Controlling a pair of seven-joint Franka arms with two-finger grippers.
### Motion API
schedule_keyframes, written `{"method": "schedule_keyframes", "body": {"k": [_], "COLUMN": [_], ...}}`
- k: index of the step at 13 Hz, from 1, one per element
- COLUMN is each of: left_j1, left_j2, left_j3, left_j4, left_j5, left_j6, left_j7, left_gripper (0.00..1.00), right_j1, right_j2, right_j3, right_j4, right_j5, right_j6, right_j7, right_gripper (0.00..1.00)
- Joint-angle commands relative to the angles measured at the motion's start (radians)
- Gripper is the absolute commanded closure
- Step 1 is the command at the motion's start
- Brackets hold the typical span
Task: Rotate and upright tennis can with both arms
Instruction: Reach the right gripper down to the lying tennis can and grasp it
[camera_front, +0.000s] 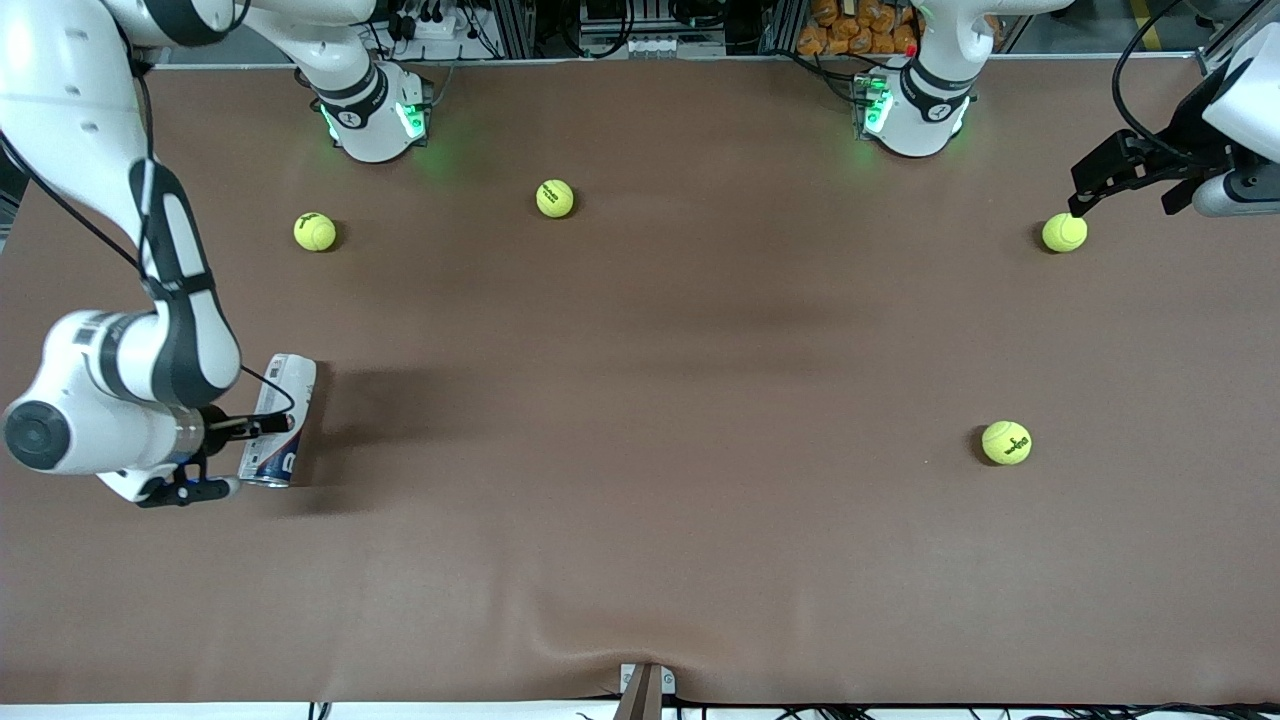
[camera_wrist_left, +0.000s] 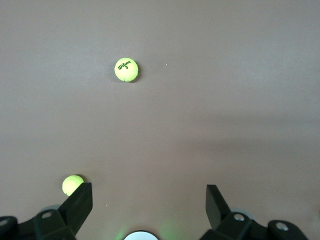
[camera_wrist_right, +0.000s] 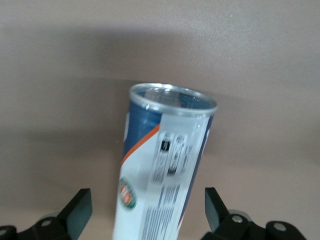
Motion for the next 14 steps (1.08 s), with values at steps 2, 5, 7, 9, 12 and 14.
{"method": "schedule_keyframes", "body": {"k": [2,5,7,9,12,14], "left_j1": [0.005,0.005,0.002,0.000,-0.003,0.001], "left_j2": [-0.005,-0.004,-0.004,-0.002,0.007,0.007], "left_j3": [-0.002,-0.002,-0.003,-0.005,-0.005,-0.006], "left_j4": [-0.001,-0.004,0.000,0.000,0.002,0.003], "left_j5": [-0.020,-0.020,-0.020,-0.020,-0.020,-0.020], "left_j6": [-0.012,-0.010,-0.007,-0.001,0.002,0.002], "left_j7": [0.019,0.019,0.019,0.019,0.019,0.019], "left_gripper": [0.00,0.00,0.00,0.00,0.00,0.00], "right_j1": [-0.014,-0.015,-0.021,-0.023,-0.017,-0.017], "right_j2": [0.039,0.045,0.057,0.060,0.054,0.051], "right_j3": [0.008,0.008,0.008,0.008,0.008,0.008], "right_j4": [0.016,-0.037,-0.042,-0.048,-0.044,-0.033], "right_j5": [-0.004,-0.004,-0.005,-0.005,-0.005,-0.005], "right_j6": [-0.010,-0.009,-0.013,-0.020,-0.023,-0.023], "right_j7": [-0.024,-0.022,-0.024,-0.025,-0.083,-0.148], "right_gripper": [0.00,0.00,0.00,0.00,0.41,0.41]}}
